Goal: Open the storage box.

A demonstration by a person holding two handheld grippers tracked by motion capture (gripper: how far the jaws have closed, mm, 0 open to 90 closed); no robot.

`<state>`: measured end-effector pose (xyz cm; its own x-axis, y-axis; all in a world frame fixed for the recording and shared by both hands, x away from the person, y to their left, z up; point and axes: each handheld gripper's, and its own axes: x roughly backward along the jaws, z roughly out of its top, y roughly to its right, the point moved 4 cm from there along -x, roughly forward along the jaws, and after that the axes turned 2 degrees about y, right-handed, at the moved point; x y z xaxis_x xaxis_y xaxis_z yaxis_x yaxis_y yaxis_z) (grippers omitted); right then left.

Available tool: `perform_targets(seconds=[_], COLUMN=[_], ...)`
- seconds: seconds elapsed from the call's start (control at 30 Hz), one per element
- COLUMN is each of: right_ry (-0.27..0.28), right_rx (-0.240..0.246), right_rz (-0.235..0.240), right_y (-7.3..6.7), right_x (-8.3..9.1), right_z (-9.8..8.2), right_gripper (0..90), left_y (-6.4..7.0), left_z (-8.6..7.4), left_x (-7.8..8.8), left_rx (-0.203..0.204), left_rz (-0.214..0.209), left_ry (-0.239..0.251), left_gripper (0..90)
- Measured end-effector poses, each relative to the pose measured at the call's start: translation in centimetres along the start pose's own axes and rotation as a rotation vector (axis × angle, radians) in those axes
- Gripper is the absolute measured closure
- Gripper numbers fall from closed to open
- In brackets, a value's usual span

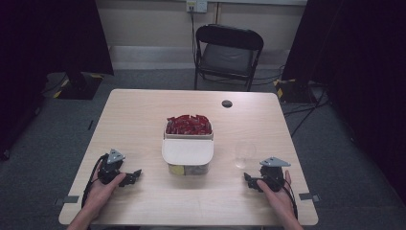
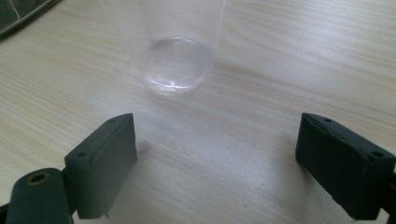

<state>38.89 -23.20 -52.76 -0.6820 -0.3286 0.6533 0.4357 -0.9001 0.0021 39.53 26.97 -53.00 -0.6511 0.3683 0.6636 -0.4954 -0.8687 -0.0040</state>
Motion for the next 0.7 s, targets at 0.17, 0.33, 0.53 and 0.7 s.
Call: perform_targets(seconds=[0.17, 0.33, 0.53, 0.7], right_ry=[-0.001, -0.006, -0.005, -0.008], right_rx=[-0.001, -0.002, -0.003, -0.004], right_rz=[-0.004, -0.018, -0.018, -0.017], right_y=[0.0, 0.07, 0.07, 0.08], right_x=[0.03, -0.03, -0.03, -0.04], right_z=[-0.03, -0.02, -0.02, -0.02], right_gripper=[11.9, 9.8, 9.7, 9.4], left_y=[0.0, -0.02, -0.06, -0.36], left_z=[0.0, 0.01, 0.08, 0.12], left_x=[-0.01, 0.01, 0.19, 0.39], left_rx=[0.0, 0.0, 0.024, 0.058], left_rz=[-0.002, 0.0, 0.002, -0.001], left_ry=[0.0, -0.001, 0.0, 0.011], left_gripper=[6.3, 6.2, 9.5, 15.8])
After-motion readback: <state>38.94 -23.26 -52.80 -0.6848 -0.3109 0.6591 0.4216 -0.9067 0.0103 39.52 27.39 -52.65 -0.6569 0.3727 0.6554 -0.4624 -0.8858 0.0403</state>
